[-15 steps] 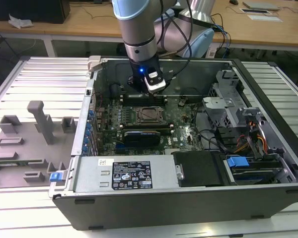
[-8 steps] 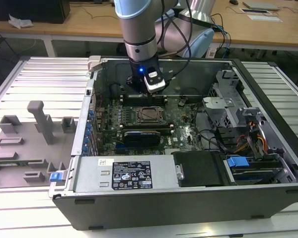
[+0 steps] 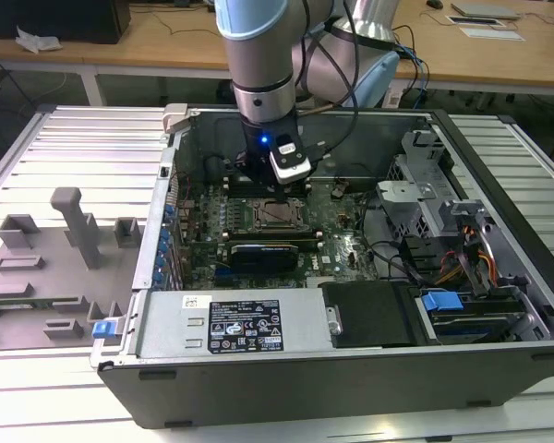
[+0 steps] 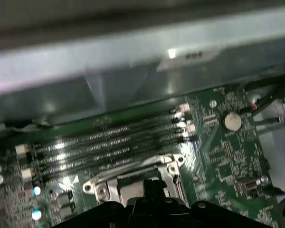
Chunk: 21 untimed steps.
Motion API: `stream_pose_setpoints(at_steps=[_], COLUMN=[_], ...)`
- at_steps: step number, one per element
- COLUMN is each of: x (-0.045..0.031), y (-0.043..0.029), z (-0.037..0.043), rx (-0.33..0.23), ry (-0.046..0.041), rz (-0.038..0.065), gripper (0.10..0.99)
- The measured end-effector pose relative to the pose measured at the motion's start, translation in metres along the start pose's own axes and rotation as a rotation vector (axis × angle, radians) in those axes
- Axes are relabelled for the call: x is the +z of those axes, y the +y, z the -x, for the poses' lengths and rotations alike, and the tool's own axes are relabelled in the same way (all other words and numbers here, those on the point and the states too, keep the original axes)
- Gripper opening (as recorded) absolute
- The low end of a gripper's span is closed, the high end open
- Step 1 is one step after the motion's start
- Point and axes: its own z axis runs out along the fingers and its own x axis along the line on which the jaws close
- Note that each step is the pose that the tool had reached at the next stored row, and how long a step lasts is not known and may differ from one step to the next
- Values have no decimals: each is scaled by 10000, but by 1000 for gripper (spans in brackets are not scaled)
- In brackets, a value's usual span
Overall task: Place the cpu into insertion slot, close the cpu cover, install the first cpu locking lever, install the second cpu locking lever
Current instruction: 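Install the first cpu locking lever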
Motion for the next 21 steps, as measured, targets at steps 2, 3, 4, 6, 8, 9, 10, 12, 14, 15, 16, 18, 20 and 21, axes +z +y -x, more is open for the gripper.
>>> stream_pose_setpoints(at_steps=[2,3,4,6,8,9,10,12,14,15,16,18,20,21], x=[-2,-1,-1,1,5,8,10,13,15,15,14,14,-1,-15], y=[-7,-7,-6,-6,-4,-5,-15,-41,-59,-59,-59,-59,-58,-56], z=[4,6,8,20,31,43,55,73,87,86,86,86,89,91], rx=[-97,-159,-273,-514,-686,-802,-856,-903,-974,-1134,-1442,-1806,-1894,-1895], ry=[32,55,108,271,413,513,570,626,669,688,709,733,744,745], rz=[-287,-380,-490,-553,-556,-558,-562,-566,-564,-545,-505,-455,-444,-444], gripper=[106,106,106,106,106,106,106,106,106,106,106,106,106,106])
